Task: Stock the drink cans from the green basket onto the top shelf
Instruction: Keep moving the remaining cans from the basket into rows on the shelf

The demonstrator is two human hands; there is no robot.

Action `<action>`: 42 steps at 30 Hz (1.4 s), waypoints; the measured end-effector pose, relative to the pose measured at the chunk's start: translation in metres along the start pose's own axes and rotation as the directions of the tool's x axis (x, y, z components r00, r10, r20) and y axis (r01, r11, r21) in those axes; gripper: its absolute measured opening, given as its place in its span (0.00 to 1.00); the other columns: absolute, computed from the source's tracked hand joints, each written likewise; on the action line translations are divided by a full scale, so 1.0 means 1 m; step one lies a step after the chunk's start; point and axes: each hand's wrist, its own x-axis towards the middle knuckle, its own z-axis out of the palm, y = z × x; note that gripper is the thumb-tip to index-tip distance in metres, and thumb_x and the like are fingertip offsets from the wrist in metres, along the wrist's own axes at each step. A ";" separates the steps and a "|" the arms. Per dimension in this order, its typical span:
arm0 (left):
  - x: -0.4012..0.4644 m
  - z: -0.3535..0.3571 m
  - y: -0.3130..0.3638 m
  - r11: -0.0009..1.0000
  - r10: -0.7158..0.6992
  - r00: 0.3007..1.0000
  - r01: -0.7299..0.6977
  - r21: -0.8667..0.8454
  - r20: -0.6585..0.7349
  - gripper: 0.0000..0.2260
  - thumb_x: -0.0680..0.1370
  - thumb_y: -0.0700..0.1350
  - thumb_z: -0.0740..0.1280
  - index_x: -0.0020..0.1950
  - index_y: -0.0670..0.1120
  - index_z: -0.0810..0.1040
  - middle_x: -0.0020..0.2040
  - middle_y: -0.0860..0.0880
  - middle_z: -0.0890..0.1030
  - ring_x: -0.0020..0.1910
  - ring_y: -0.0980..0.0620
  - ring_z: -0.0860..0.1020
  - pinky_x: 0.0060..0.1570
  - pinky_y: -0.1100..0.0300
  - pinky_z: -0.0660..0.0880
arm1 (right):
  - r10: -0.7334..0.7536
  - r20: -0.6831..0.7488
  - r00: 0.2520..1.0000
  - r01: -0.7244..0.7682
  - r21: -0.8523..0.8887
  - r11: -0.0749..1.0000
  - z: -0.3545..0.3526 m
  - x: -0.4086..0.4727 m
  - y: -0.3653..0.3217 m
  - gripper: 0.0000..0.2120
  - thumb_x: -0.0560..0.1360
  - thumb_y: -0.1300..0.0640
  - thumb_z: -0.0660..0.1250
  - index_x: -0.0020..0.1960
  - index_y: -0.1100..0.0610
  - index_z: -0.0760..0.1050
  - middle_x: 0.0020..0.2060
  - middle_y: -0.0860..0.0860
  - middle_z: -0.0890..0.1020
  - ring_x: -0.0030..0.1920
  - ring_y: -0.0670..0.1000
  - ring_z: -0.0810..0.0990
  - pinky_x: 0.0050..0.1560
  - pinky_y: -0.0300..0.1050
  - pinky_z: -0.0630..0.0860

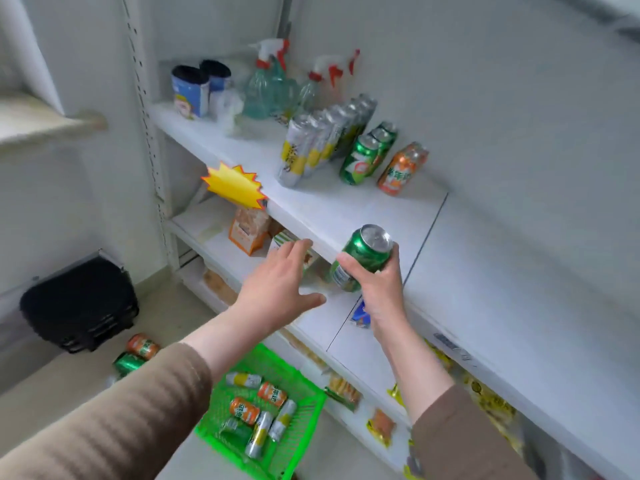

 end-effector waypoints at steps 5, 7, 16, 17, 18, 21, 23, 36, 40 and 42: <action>0.050 0.015 0.036 0.999 -0.020 1.000 0.019 0.047 0.013 0.41 0.69 0.58 0.74 0.76 0.50 0.58 0.69 0.48 0.69 0.68 0.46 0.68 0.62 0.50 0.71 | 0.020 -0.126 0.992 -0.045 -0.195 0.980 -0.023 0.062 0.008 0.32 0.65 0.45 0.82 0.59 0.48 0.66 0.53 0.46 0.81 0.55 0.52 0.81 0.57 0.51 0.78; 0.071 0.024 0.040 0.996 -0.055 0.998 0.055 0.068 0.011 0.40 0.70 0.57 0.74 0.76 0.50 0.58 0.69 0.47 0.69 0.67 0.45 0.69 0.61 0.48 0.72 | 0.001 -0.131 0.991 -0.030 -0.218 0.976 -0.022 0.090 0.011 0.33 0.68 0.46 0.80 0.62 0.48 0.63 0.57 0.47 0.78 0.58 0.54 0.79 0.54 0.47 0.74; 0.124 0.047 0.041 0.981 -0.184 0.983 0.185 0.056 -0.012 0.40 0.70 0.53 0.75 0.75 0.48 0.58 0.68 0.45 0.69 0.67 0.44 0.68 0.61 0.46 0.72 | 0.023 0.119 0.993 0.010 -0.269 0.963 -0.015 0.180 0.052 0.51 0.68 0.62 0.77 0.79 0.42 0.51 0.68 0.52 0.74 0.64 0.52 0.79 0.66 0.57 0.76; 0.126 0.048 0.039 0.980 -0.189 0.982 0.189 0.058 -0.015 0.40 0.70 0.52 0.75 0.75 0.49 0.58 0.68 0.45 0.69 0.67 0.44 0.68 0.61 0.46 0.72 | 0.008 0.131 0.991 0.029 -0.275 0.961 -0.016 0.183 0.057 0.49 0.67 0.60 0.77 0.78 0.42 0.54 0.65 0.51 0.77 0.62 0.51 0.80 0.64 0.57 0.78; 0.127 0.048 0.037 0.979 -0.193 0.981 0.194 0.067 -0.020 0.40 0.70 0.52 0.75 0.75 0.49 0.58 0.68 0.46 0.69 0.67 0.44 0.68 0.62 0.46 0.72 | 0.002 0.136 0.991 0.037 -0.285 0.958 -0.016 0.184 0.060 0.47 0.66 0.58 0.77 0.77 0.43 0.57 0.63 0.51 0.78 0.60 0.51 0.82 0.62 0.56 0.79; 0.133 0.046 0.030 0.975 -0.208 0.978 0.209 0.078 -0.027 0.39 0.70 0.52 0.75 0.75 0.49 0.58 0.68 0.46 0.69 0.67 0.45 0.68 0.61 0.46 0.72 | -0.014 0.161 0.987 0.061 -0.293 0.954 -0.013 0.188 0.061 0.43 0.66 0.56 0.80 0.75 0.49 0.63 0.61 0.52 0.80 0.58 0.50 0.82 0.60 0.47 0.80; 0.138 0.043 0.026 0.972 -0.217 0.975 0.219 0.083 -0.037 0.39 0.70 0.52 0.75 0.75 0.49 0.58 0.68 0.46 0.69 0.68 0.45 0.67 0.61 0.46 0.72 | -0.027 0.168 0.985 0.077 -0.293 0.953 -0.004 0.192 0.058 0.42 0.64 0.53 0.81 0.73 0.51 0.66 0.61 0.51 0.81 0.59 0.51 0.81 0.61 0.49 0.79; 0.180 0.012 -0.002 0.987 -0.100 0.995 0.098 0.129 0.006 0.37 0.71 0.55 0.74 0.74 0.49 0.60 0.70 0.48 0.69 0.68 0.47 0.68 0.62 0.50 0.72 | 0.085 0.060 0.995 -0.066 -0.260 0.963 0.056 0.209 0.037 0.32 0.63 0.52 0.77 0.65 0.46 0.72 0.60 0.51 0.79 0.46 0.52 0.84 0.42 0.58 0.84; 0.189 0.006 -0.011 0.990 -0.061 0.998 0.058 0.132 0.018 0.37 0.71 0.55 0.73 0.74 0.48 0.60 0.69 0.48 0.69 0.67 0.46 0.69 0.61 0.49 0.72 | 0.062 0.067 0.996 -0.037 -0.316 0.948 0.069 0.214 0.022 0.42 0.62 0.46 0.77 0.73 0.40 0.63 0.62 0.48 0.79 0.55 0.56 0.83 0.49 0.62 0.83; 0.191 0.003 -0.017 0.992 -0.040 0.999 0.037 0.119 0.024 0.36 0.71 0.54 0.73 0.73 0.47 0.61 0.68 0.47 0.70 0.67 0.46 0.69 0.61 0.49 0.72 | 0.104 0.070 0.992 -0.078 -0.307 0.949 0.075 0.217 0.020 0.42 0.62 0.47 0.78 0.72 0.37 0.62 0.60 0.47 0.82 0.54 0.59 0.84 0.50 0.64 0.83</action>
